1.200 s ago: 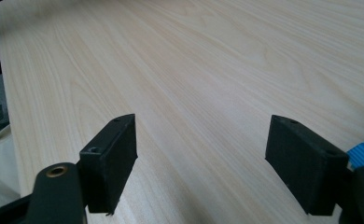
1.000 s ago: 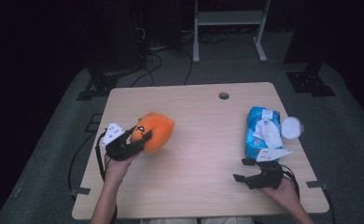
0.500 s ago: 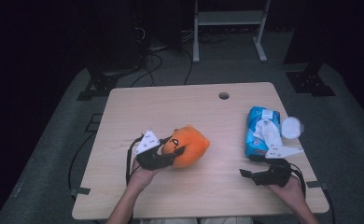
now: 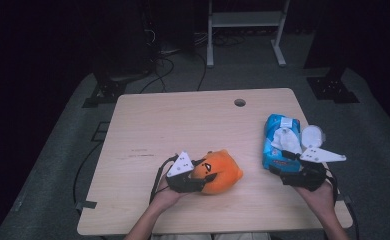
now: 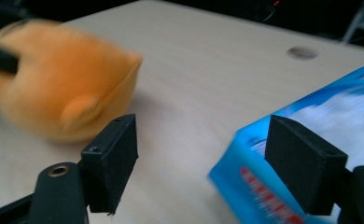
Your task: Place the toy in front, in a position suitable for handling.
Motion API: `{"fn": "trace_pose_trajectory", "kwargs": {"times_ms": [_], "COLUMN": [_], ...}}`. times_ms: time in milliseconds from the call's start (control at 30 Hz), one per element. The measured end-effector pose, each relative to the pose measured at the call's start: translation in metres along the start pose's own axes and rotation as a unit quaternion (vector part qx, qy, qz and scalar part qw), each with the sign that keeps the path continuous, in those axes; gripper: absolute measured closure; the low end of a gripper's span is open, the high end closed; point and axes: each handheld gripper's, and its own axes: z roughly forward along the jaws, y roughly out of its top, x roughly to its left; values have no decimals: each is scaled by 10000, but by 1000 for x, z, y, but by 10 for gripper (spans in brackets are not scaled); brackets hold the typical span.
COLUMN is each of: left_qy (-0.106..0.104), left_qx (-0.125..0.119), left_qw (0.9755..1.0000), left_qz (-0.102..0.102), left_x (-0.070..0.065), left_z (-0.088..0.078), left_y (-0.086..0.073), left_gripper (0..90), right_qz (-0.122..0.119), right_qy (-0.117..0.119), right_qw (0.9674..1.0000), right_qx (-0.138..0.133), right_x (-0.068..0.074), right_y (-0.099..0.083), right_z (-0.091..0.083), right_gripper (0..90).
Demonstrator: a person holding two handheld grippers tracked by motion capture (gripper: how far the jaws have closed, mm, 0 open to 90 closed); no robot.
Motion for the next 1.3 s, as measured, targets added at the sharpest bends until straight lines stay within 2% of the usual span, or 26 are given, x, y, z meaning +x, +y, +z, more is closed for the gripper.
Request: {"fn": "trace_pose_trajectory", "kwargs": {"times_ms": [100, 200, 333, 400, 600, 667, 733, 767, 833, 867, 967, 1000, 1033, 1067, 1100, 1133, 1167, 1200, 1233, 1267, 1300], "left_qy": [-60, -143, -139, -111, -109, -86, -75, -75, -40, -48, -26, 59, 59, 129, 167, 220, 285, 332, 332, 426, 420], "left_qx": [81, 91, 154, 162, 220, 229, 220, 220, 189, 158, 97, 212, 212, 285, 333, 368, 399, 427, 427, 460, 431], "left_qw": [9999, 9999, 9998, 9998, 9996, 9996, 9996, 9996, 9997, 9998, 9999, 9997, 9997, 9995, 9993, 9990, 9988, 9985, 9985, 9980, 9980], "left_qz": [-13, -17, 48, 88, 171, 169, 149, 149, 140, 99, -55, -77, -77, -63, -77, -85, -80, -111, -111, -107, -169], "left_x": [-1, 1, -1, -2, -5, -6, -6, -6, -7, -7, -9, -10, -10, -10, -11, -10, -10, -8, -8, -7, -7], "left_z": [4, 5, 5, 5, 3, 2, 0, 0, -3, -5, -12, -15, -15, -17, -18, -19, -20, -22, -22, -22, -23], "left_y": [-3, -3, -6, -6, -3, -2, 1, 1, 3, 5, 7, 6, 6, 4, 1, -2, -4, -9, -9, -10, -11], "left_gripper": [416, 389, 336, 299, 235, 222, 205, 201, 200, 196, 189, 187, 184, 181, 181, 181, 181, 220, 247, 247, 267], "right_qz": [-127, -238, -24, 57, 212, 199, 256, 256, 199, 193, 236, 386, 386, 528, 528, 645, 645, 764, 764, 838, 872], "right_qy": [-437, -868, -1127, -1177, -1421, -1533, -1509, -1509, -1583, -1627, -1646, -1563, -1563, -1432, -1432, -1285, -1285, -1136, -1136, -1044, -941], "right_qw": [9989, 9959, 9933, 9925, 9885, 9866, 9869, 9869, 9855, 9846, 9841, 9851, 9851, 9865, 9865, 9882, 9882, 9899, 9899, 9906, 9915], "right_qx": [-131, -2, 245, 334, 469, 518, 504, 504, 575, 608, 630, 604, 604, 590, 590, 521, 521, 377, 377, 295, 215], "right_x": [-11, -25, -45, -51, -65, -67, -68, -68, -68, -69, -71, -74, -74, -76, -76, -76, -76, -77, -77, -76, -75], "right_y": [11, 15, 9, 5, -5, -6, -7, -7, -7, -7, -6, -6, -6, -5, -5, -2, -2, 2, 2, 4, 7], "right_z": [-1, 6, 20, 27, 38, 39, 38, 38, 38, 38, 37, 36, 36, 34, 34, 31, 31, 26, 26, 22, 19], "right_gripper": [250, 256, 256, 271, 420, 566, 644, 644, 718, 793, 842, 852, 852, 858, 858, 863, 863, 866, 866, 868, 869]}}
